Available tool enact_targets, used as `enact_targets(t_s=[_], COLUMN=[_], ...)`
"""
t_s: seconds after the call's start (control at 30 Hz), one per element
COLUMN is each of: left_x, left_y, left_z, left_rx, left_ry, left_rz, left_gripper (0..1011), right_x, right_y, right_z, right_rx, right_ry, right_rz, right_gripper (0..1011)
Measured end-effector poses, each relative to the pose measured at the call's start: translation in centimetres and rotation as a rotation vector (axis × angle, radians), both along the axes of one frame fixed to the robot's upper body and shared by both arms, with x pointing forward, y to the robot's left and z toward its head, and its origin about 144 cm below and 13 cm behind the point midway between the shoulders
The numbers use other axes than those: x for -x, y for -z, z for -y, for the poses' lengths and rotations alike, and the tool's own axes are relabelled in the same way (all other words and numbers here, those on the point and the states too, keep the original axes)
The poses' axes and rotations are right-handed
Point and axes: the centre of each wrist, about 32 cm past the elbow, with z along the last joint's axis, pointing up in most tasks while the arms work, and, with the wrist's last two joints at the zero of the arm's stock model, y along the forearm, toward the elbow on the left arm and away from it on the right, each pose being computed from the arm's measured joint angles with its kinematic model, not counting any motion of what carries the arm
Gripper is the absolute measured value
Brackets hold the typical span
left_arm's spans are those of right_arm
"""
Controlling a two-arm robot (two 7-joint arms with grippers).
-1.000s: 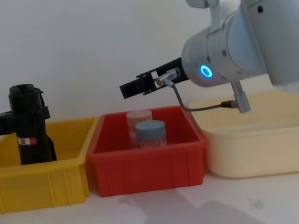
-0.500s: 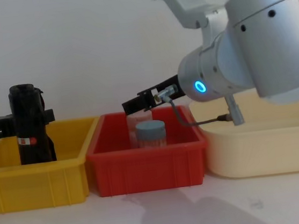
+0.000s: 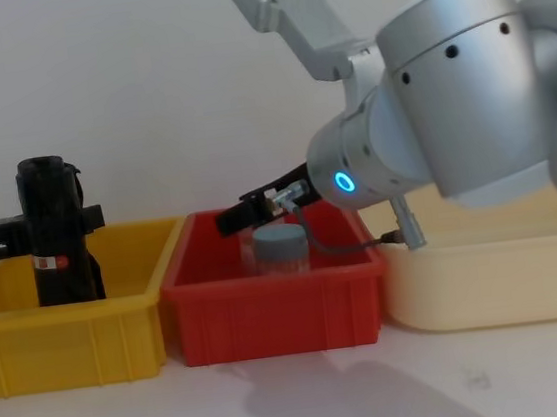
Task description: Pick up the garbage bag with the one hand and transfer it to the other hand.
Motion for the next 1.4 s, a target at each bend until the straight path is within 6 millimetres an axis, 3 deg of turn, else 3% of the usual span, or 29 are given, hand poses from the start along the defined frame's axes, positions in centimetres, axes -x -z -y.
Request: enact_targets(t_s=[0.67,1.4], left_x=[-0.1,-0.1], left_y=[0.0,0.0], left_z=[0.0,0.0], left_rx=[-0.002,-0.002], left_ry=[0.001,0.000], left_rz=[-0.002,-0.002], left_gripper=[1001,1001], right_x=[-2.6,-5.0], right_y=[1.4,1.5], right_z=[-0.9,-0.1], right_rx=[0.042,0.076], right_ry=[0.004,-0.006], right_rz=[-0.012,-0.037], right_gripper=[999,999])
